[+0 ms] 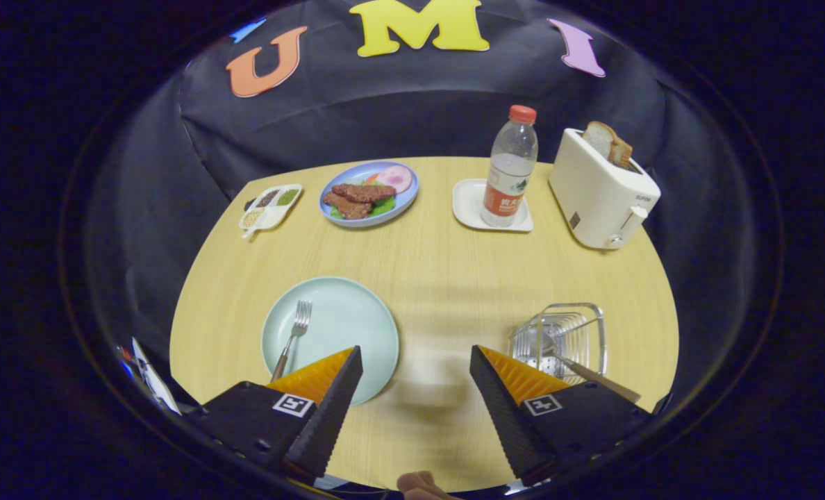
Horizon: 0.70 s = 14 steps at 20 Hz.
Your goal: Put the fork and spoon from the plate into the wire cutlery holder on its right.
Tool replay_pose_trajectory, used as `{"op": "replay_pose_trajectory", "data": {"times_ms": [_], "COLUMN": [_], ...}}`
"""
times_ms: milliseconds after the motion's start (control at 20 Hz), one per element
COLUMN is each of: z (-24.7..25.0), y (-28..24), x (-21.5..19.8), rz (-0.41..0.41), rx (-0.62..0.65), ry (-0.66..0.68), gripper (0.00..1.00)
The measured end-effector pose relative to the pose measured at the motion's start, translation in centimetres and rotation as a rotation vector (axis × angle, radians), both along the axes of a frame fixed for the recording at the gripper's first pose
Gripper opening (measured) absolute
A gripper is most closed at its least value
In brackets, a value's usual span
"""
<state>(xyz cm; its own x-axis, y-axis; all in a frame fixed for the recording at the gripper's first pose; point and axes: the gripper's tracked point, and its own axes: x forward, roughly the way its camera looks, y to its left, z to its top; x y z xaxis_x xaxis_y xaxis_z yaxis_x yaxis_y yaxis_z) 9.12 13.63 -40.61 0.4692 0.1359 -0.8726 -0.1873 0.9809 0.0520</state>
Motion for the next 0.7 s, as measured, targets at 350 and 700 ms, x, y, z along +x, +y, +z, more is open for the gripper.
{"op": "replay_pose_trajectory", "data": {"times_ms": [350, 700], "z": [-3.3, -6.6], "y": [7.4, 13.5], "x": [-1.6, -3.5], "rz": [-0.030, 0.002], "rx": [0.065, 0.064], "ry": [0.002, 0.046], "gripper": [0.97, 0.96]}}
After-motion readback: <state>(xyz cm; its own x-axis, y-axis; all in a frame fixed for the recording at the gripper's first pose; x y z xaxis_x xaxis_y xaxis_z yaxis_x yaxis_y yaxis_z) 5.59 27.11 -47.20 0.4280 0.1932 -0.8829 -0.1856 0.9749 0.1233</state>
